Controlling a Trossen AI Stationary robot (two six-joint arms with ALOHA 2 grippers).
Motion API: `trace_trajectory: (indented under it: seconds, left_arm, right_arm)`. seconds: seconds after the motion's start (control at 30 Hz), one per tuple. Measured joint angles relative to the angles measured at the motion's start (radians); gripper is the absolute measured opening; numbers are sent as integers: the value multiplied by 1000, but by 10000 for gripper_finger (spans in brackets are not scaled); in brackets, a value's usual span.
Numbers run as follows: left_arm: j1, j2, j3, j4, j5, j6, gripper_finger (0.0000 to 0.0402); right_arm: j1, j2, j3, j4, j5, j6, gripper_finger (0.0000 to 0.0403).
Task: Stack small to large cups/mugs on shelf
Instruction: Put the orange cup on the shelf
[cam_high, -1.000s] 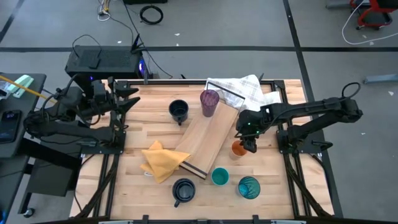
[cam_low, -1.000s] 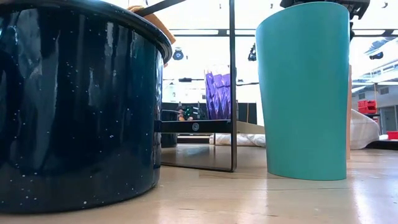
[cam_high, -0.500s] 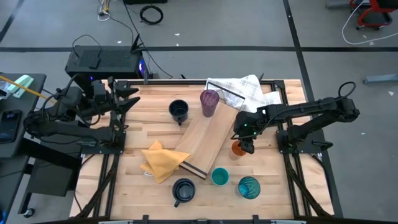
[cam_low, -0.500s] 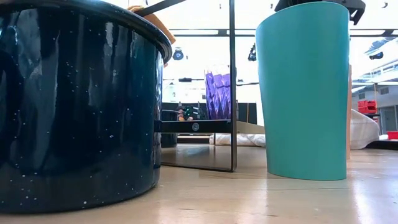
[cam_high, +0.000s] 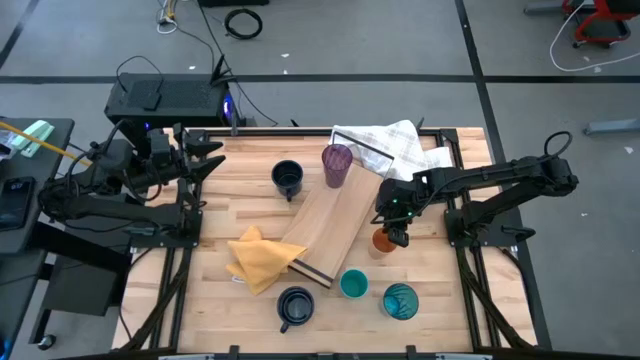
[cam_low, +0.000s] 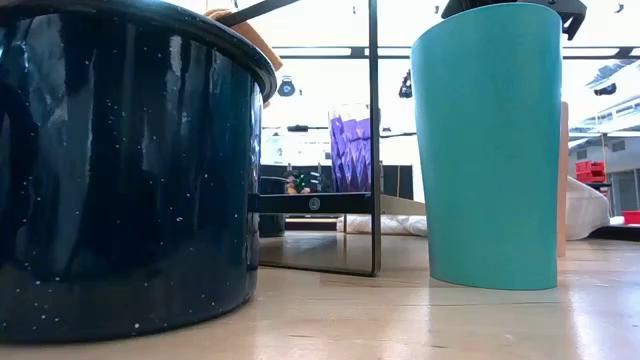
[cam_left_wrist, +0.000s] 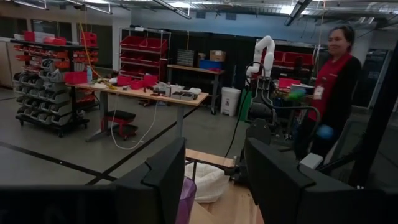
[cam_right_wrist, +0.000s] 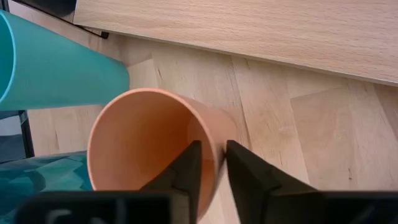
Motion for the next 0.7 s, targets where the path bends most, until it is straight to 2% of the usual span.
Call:
trace_trajectory:
  seconds: [0.17,0.5,0.7]
  left_arm:
    - [0,0,0,1,0,0,174]
    - [0,0,0,1,0,1,172]
    - [0,0,0,-2,0,4,172]
  right_arm:
    - [0,0,0,3,1,-15,10]
    - [0,0,0,0,-3,-21,6]
    - [0,-48,22,-31,0,-21,3]
